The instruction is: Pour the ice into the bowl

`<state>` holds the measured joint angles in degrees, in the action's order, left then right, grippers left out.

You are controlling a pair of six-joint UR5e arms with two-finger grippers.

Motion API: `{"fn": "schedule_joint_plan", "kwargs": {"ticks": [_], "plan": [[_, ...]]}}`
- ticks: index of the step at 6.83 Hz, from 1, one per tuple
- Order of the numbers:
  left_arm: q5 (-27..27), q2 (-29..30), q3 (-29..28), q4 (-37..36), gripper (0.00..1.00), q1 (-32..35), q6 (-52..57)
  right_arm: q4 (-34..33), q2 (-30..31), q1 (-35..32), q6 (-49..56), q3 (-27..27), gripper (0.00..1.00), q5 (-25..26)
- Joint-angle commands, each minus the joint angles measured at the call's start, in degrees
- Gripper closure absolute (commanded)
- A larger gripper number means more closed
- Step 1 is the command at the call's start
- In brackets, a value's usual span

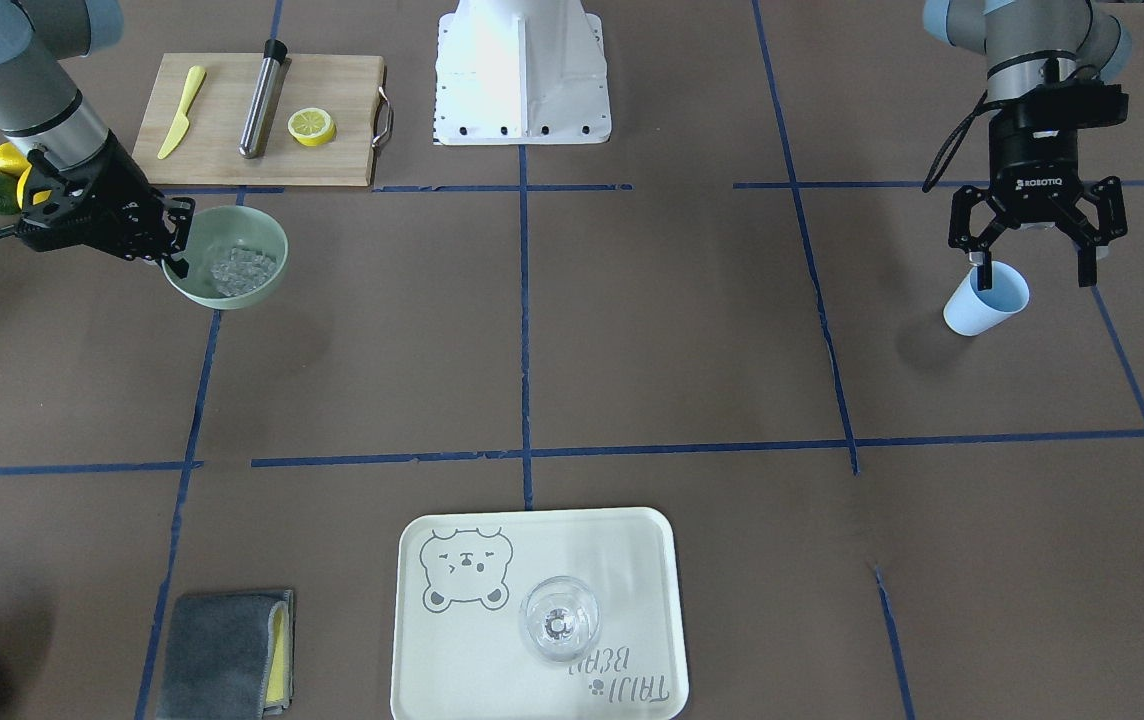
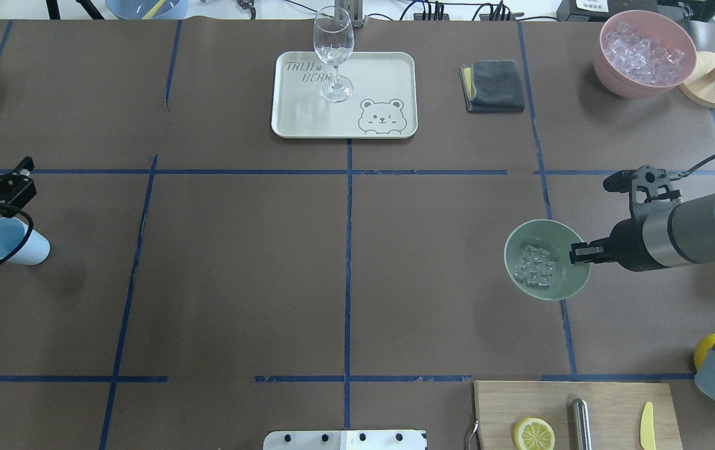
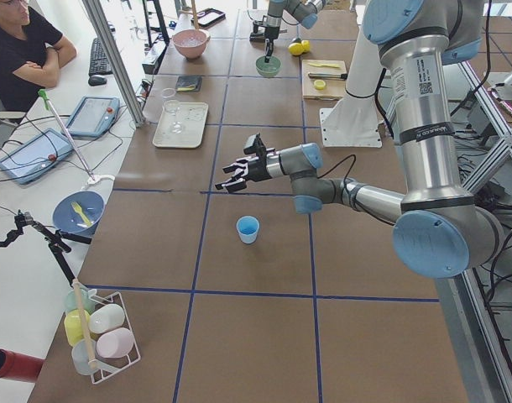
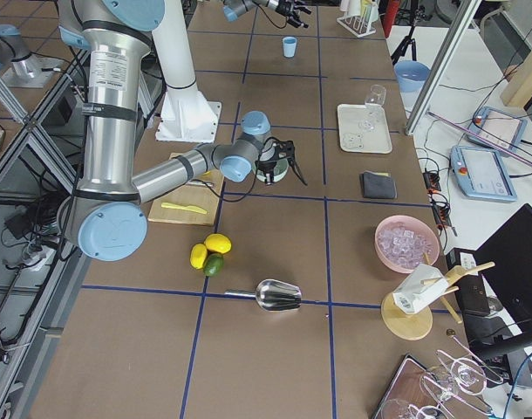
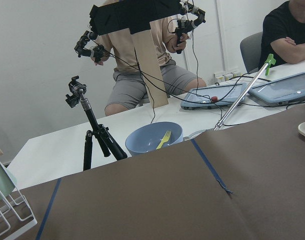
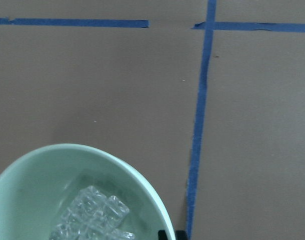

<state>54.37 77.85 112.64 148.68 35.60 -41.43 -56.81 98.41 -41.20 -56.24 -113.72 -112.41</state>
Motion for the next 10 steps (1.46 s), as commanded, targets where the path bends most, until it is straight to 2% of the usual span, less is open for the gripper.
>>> {"fn": "schedule_joint_plan", "kwargs": {"ticks": [1, 2, 3, 4, 5, 6, 7, 8, 10], "plan": [[6.33, 5.36, 3.02, -12.23, 0.00, 6.03, 4.40, 10.60, 2.83, -4.83, 3.50, 7.94, 1.00, -4.18], [9.32, 5.56, 3.03, -14.01, 0.00, 8.67, 7.64, 16.14, 2.84, -10.16, 5.51, 14.08, 1.00, -9.78], [12.57, 6.08, 3.03, -14.64, 0.00, 11.30, 10.11, 17.42, 2.84, -14.31, 11.44, 18.75, 1.00, -12.45], [16.17, 6.09, 2.59, -14.56, 0.00, 12.81, 11.36, 17.26, 2.84, -17.83, 14.90, 20.63, 1.00, -15.00], [16.47, 5.92, 2.24, -14.65, 0.00, 13.09, 11.46, 16.65, 2.75, -19.52, 15.02, 21.43, 0.56, -16.85], [20.65, 5.74, 1.89, -16.13, 0.00, 15.18, 11.72, 16.64, 2.66, -21.10, 15.19, 21.96, 0.01, -17.66], [25.74, 6.00, 1.80, -18.84, 0.00, 18.07, 14.16, 16.29, 2.83, -22.51, 17.02, 22.14, 0.00, -17.75], [28.48, 6.96, 1.62, -23.04, 0.00, 21.67, 18.79, 11.76, 2.75, -24.61, 22.70, 21.53, 0.00, -17.84], [39.53, 12.13, -0.57, -32.97, 0.00, 29.30, 25.39, -3.23, 2.40, -30.84, 39.02, 17.07, 0.00, -17.84]]}}
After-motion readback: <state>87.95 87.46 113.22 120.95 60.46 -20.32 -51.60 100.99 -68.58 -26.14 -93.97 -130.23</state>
